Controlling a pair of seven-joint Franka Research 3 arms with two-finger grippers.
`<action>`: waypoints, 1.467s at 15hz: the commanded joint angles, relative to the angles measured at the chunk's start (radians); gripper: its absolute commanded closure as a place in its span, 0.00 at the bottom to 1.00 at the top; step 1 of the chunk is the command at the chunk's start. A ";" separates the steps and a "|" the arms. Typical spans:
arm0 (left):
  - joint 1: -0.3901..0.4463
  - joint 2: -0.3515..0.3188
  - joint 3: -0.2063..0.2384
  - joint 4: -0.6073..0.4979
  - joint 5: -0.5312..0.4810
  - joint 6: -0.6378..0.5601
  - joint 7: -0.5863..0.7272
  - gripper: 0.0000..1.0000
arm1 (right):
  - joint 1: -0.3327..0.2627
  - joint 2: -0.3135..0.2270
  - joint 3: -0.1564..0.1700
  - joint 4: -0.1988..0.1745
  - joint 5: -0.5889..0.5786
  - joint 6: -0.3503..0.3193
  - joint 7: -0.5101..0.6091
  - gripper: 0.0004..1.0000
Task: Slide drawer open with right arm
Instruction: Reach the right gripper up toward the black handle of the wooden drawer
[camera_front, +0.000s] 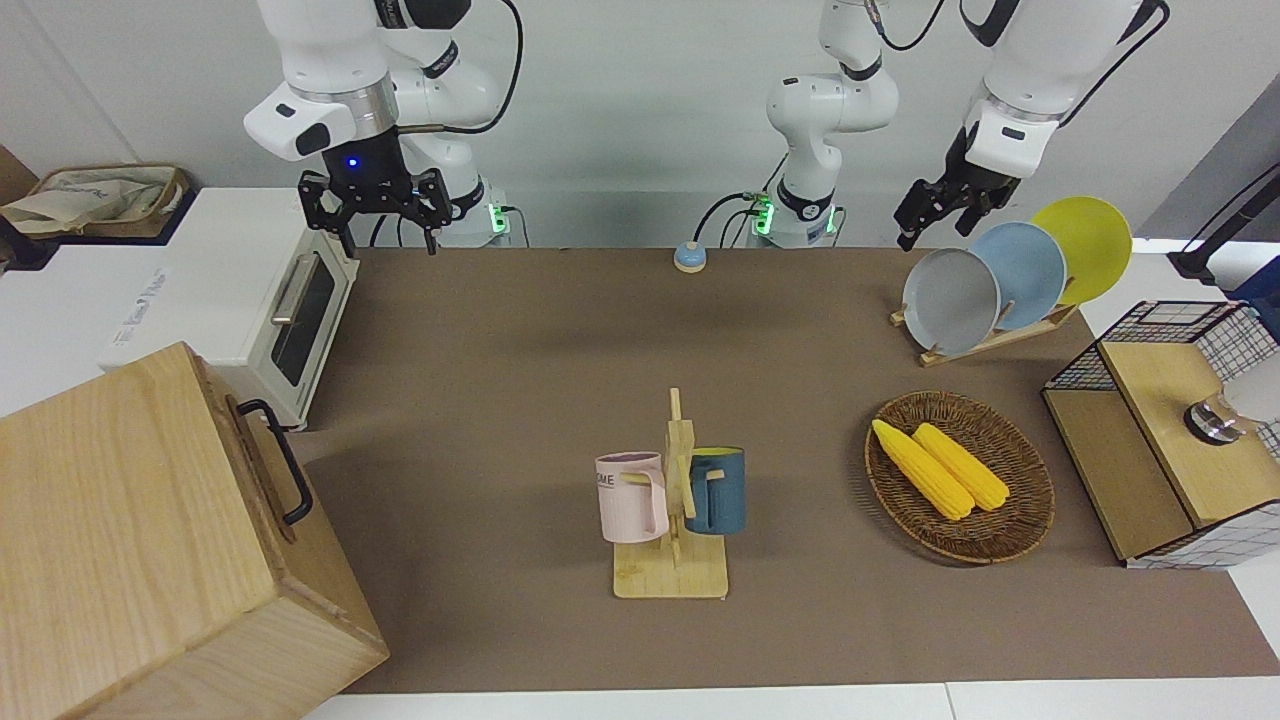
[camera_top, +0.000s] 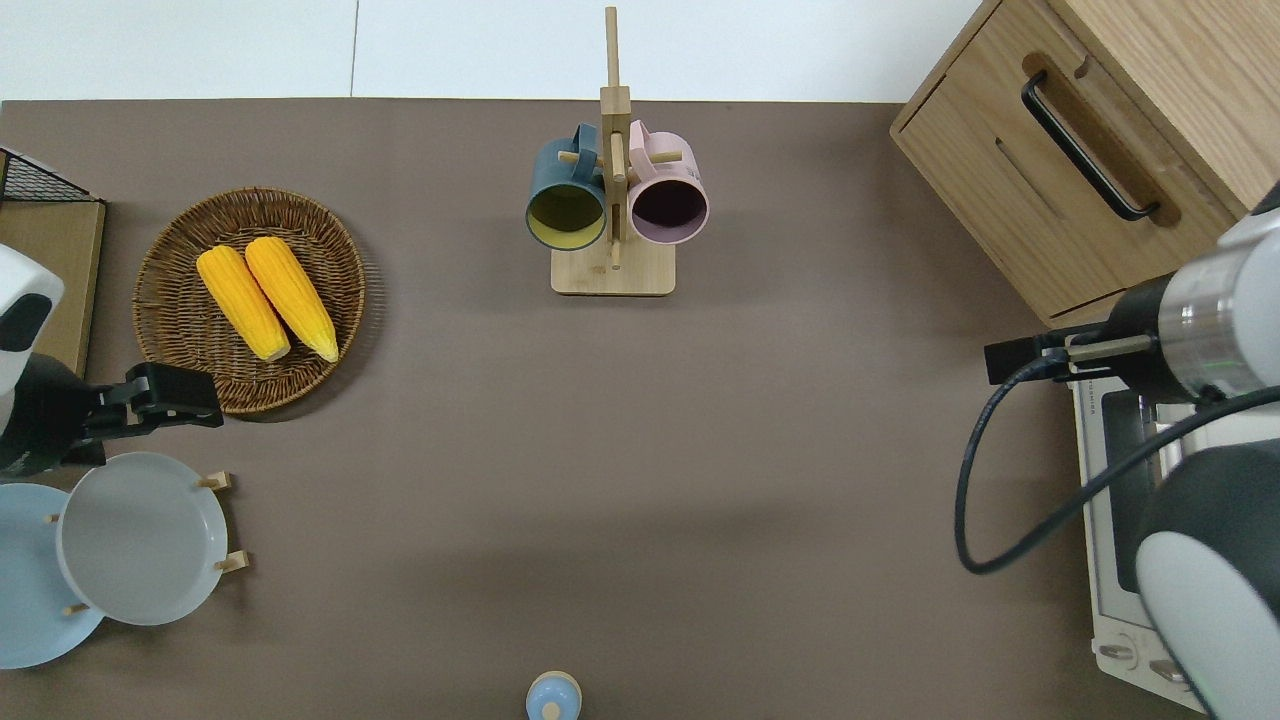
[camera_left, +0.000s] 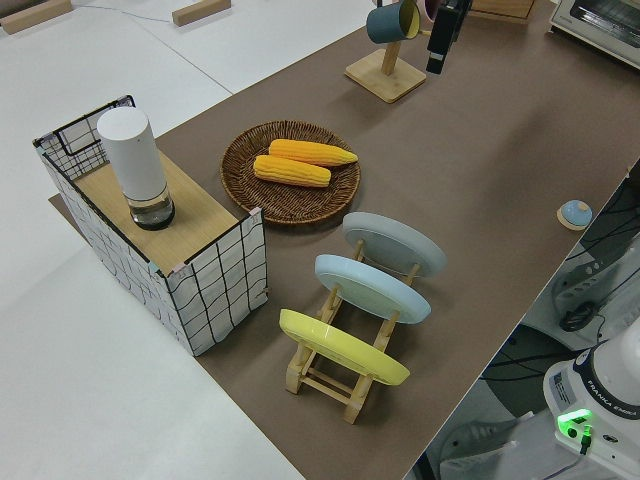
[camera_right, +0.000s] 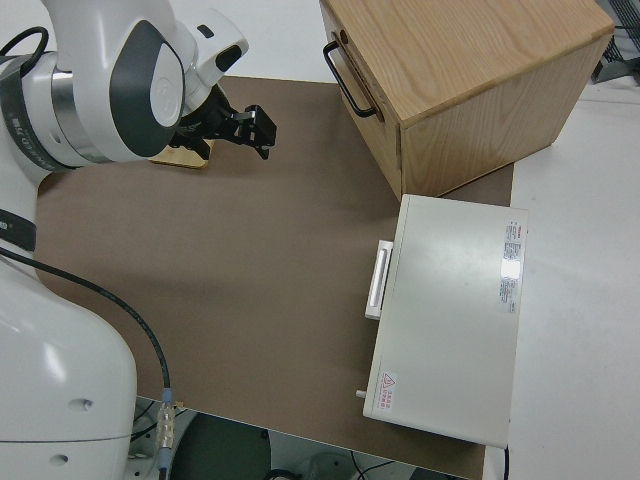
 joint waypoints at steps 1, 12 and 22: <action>-0.001 -0.008 0.004 0.004 -0.001 -0.017 0.009 0.01 | -0.003 0.045 0.120 0.041 -0.197 -0.048 0.038 0.01; -0.001 -0.008 0.004 0.004 -0.001 -0.016 0.009 0.01 | 0.158 0.233 0.253 0.032 -0.882 -0.157 0.066 0.02; -0.001 -0.008 0.004 0.004 -0.001 -0.016 0.009 0.01 | 0.186 0.416 0.269 -0.009 -1.300 -0.177 0.168 0.02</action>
